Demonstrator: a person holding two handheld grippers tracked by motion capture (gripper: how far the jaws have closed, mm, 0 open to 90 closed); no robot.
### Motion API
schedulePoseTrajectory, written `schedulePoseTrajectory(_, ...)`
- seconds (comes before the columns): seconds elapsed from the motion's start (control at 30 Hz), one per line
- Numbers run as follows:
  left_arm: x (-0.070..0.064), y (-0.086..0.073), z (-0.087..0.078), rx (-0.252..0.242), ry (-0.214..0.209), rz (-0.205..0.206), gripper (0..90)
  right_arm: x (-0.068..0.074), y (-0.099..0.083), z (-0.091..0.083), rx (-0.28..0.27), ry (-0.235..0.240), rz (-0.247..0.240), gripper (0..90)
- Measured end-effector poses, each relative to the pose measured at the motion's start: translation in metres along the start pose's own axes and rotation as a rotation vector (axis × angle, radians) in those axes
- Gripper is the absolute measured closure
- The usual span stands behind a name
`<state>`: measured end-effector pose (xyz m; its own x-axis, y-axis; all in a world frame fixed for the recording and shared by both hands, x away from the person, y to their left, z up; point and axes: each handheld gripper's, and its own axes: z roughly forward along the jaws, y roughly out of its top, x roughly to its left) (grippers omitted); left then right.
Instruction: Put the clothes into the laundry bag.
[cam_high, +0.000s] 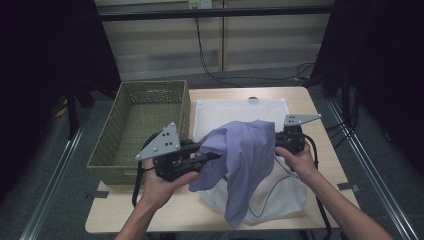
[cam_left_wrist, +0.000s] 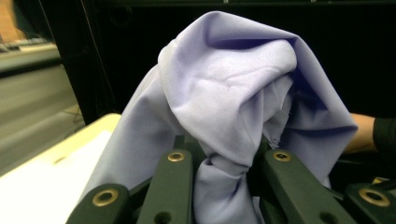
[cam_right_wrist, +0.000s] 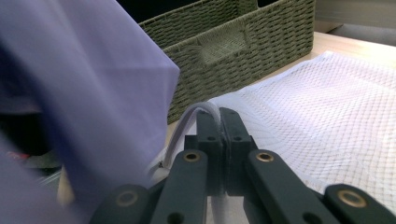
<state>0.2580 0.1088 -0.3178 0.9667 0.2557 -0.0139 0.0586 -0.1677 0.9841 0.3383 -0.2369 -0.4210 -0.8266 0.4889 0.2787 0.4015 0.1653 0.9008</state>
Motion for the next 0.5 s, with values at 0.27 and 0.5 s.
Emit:
schedulePoseTrajectory(0.27,0.004,-0.021,0.021,0.087,-0.023,-0.025,78.8,0.0,-0.002,0.001,0.006,0.006,-0.003,88.6)
schedulePoseTrajectory(0.5,0.004,-0.034,0.034,0.146,-0.041,-0.033,78.8,0.001,-0.002,0.001,0.008,0.007,-0.001,88.5)
